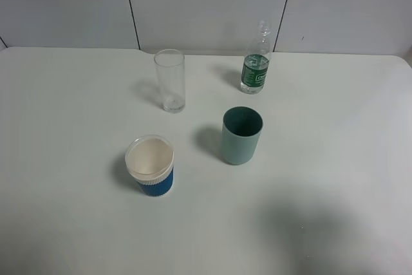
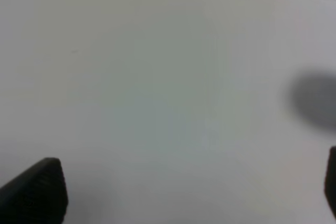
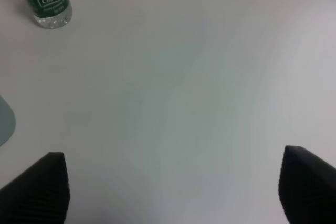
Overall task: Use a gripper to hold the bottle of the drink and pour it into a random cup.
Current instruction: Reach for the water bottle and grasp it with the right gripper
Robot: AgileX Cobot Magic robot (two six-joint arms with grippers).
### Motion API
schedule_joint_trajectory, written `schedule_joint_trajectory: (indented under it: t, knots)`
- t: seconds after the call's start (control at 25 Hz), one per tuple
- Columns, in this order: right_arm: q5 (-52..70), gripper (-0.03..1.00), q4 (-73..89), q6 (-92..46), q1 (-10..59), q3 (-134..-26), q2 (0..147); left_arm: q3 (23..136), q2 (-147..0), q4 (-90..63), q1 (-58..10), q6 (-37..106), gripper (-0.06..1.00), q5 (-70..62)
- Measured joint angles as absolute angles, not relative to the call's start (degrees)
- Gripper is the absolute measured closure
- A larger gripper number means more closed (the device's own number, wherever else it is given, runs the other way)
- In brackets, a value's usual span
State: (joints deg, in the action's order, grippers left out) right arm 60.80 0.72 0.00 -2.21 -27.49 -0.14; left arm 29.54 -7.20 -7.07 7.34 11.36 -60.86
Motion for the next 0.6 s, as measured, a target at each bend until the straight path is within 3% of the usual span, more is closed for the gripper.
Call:
schedule_joint_trajectory:
  t: [0.6]
  knots:
    - [60.80, 0.18, 0.72, 0.00, -2.21, -27.49, -0.14, 29.54, -7.20, -7.07, 7.34, 11.36, -0.05, -60.86]
